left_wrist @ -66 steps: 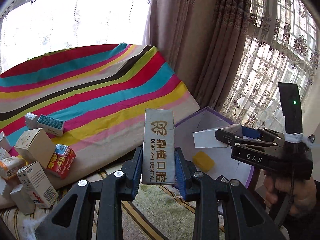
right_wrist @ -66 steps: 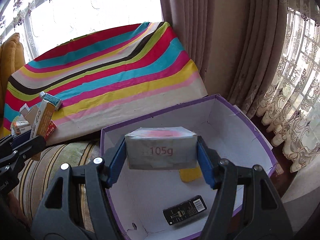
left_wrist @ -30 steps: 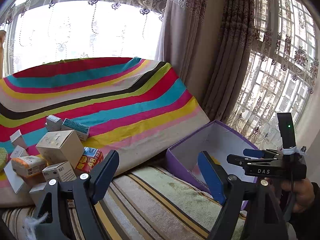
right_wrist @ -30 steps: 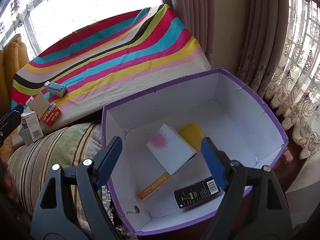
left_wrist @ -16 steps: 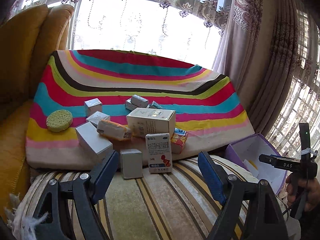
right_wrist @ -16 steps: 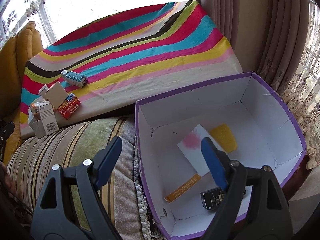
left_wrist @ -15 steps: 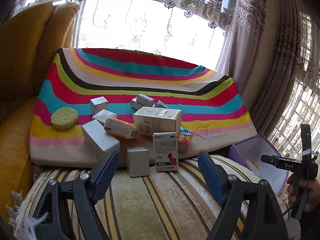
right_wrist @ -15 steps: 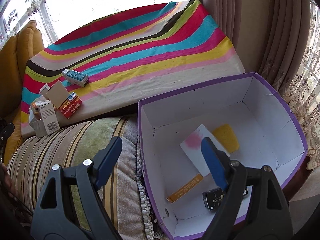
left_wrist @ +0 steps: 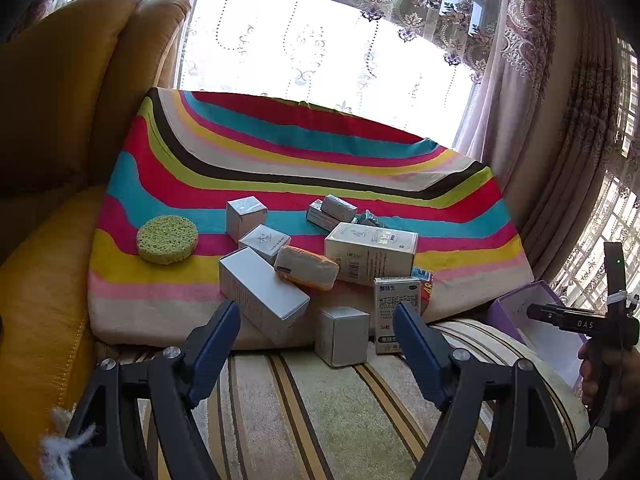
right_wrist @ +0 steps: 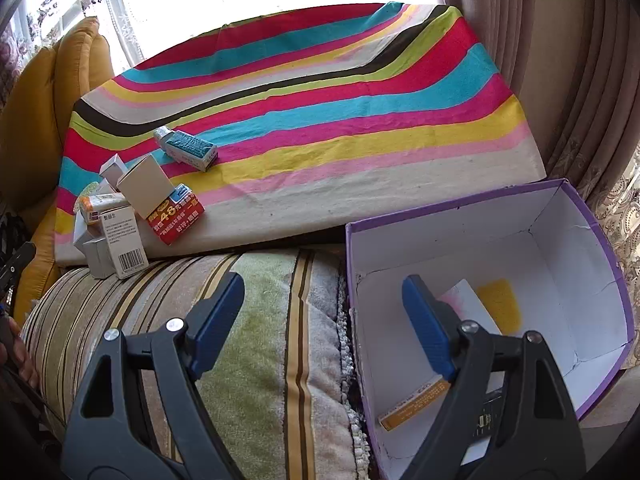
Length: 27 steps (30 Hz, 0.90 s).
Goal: Organize objects
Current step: 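Move both open tools back from the purple box to the pile, then grasp the orange-and-white wrapped soap bar with the left tool while the right tool approaches the teal box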
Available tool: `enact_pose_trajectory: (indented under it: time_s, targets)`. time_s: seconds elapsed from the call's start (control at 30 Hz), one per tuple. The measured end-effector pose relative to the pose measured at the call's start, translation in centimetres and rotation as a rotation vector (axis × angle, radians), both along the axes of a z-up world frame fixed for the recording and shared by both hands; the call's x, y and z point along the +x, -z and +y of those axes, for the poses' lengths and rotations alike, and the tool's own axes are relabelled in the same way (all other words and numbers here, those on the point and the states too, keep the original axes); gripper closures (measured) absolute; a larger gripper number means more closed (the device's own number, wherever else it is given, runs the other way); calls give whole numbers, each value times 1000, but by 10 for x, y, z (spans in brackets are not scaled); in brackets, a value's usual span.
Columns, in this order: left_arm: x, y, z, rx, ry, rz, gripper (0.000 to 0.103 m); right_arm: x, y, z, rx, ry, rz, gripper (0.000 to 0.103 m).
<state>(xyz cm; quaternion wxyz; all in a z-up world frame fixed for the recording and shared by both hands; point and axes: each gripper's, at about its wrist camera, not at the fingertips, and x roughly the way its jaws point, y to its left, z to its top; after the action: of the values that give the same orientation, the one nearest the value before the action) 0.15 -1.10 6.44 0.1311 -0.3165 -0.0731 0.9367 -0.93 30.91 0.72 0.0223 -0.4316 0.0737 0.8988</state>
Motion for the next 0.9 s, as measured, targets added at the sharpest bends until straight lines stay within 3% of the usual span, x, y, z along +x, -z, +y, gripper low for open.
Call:
enact_pose_trajectory:
  time_s: [0.53,0.9]
  targets:
    - [-73,17,20,-154,105,-65,24,-90,-15,-45,-75,-99,20,15]
    - [-91,26,27,-187,157,-93,28,-148,-5,-72,-181,-171,-41,12]
